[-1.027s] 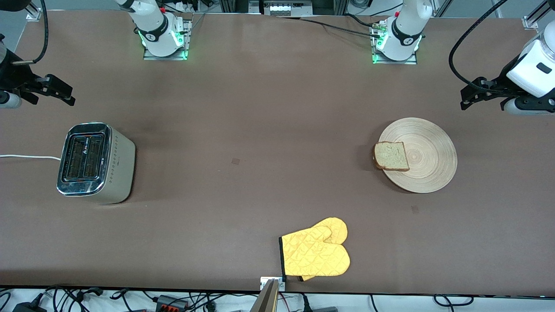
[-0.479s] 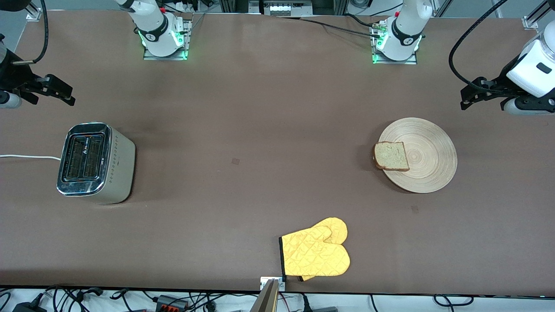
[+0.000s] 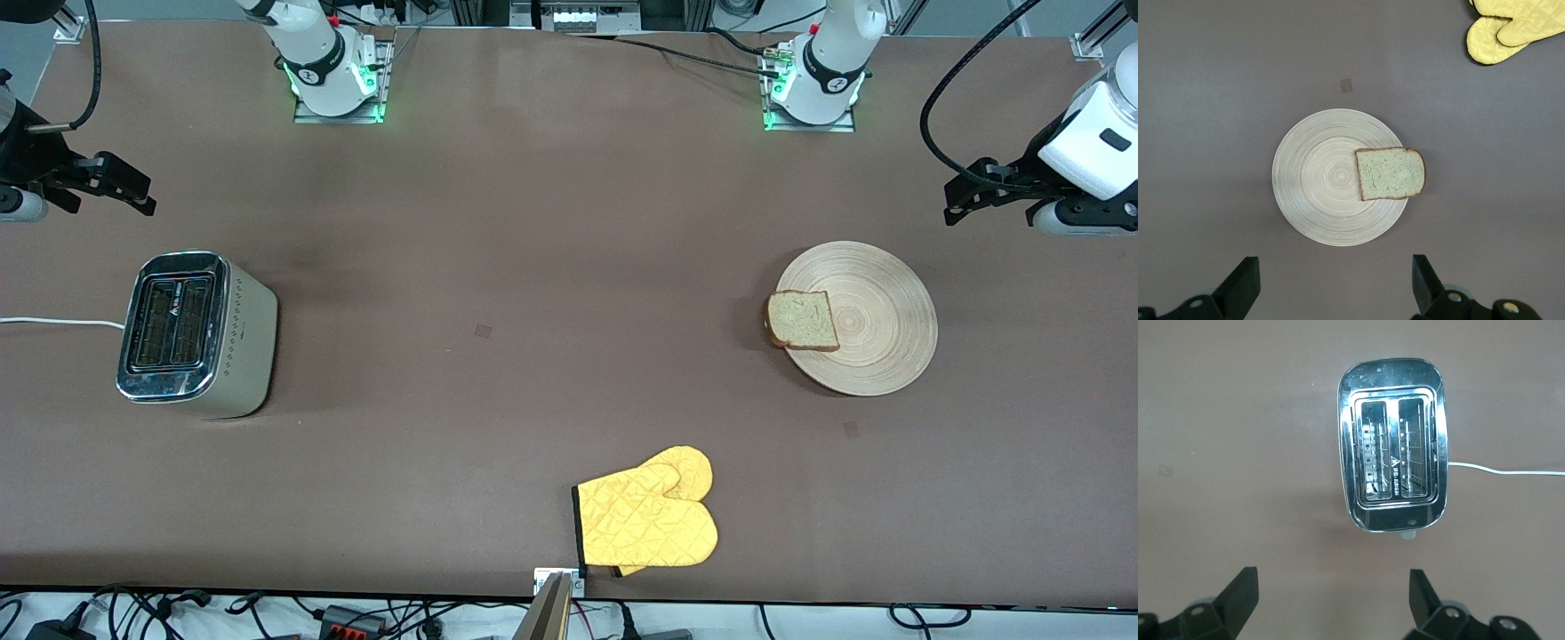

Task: Move plate and put bread in toaster

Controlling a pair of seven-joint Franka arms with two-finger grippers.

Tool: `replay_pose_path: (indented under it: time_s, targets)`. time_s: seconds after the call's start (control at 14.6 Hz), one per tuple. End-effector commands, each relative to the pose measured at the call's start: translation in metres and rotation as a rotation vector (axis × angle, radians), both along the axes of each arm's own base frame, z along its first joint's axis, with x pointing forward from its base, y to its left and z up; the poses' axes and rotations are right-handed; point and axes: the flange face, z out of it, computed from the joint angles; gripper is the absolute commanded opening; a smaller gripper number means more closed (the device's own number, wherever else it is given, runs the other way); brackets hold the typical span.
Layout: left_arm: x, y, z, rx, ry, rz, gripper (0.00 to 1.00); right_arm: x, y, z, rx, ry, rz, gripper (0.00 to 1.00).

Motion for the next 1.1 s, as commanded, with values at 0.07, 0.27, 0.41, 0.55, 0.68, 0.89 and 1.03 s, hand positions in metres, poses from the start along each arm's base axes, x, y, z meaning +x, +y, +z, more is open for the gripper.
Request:
replay_pose_path:
  time_s: [0.07, 0.27, 0.41, 0.55, 0.68, 0.89, 1.03]
  targets:
    - [0.003, 0.003, -0.005, -0.002, 0.032, 0.003, 1.0, -0.002, 0.001, 0.001, 0.002, 0.01, 0.015, 1.0]
    - [0.013, 0.003, -0.026, -0.001, 0.083, 0.006, 1.0, -0.002, 0.001, 0.001, 0.002, 0.011, 0.017, 1.0]
    - [0.014, 0.003, -0.034, -0.001, 0.111, 0.006, 1.0, -0.001, 0.004, 0.001, 0.002, 0.01, 0.021, 1.0]
    - [0.018, 0.004, -0.043, -0.002, 0.128, 0.005, 1.0, -0.002, 0.004, 0.002, 0.002, 0.008, 0.021, 1.0]
    - [0.025, 0.009, -0.048, -0.006, 0.132, 0.016, 1.0, -0.002, 0.004, 0.001, 0.002, 0.01, 0.021, 1.0]
    - [0.05, 0.042, -0.067, -0.021, 0.146, 0.059, 1.0, -0.002, 0.004, 0.002, 0.002, 0.007, 0.021, 1.0]
    - [0.063, 0.08, -0.078, -0.032, 0.156, 0.118, 1.0, -0.002, 0.004, 0.002, 0.002, 0.007, 0.021, 1.0]
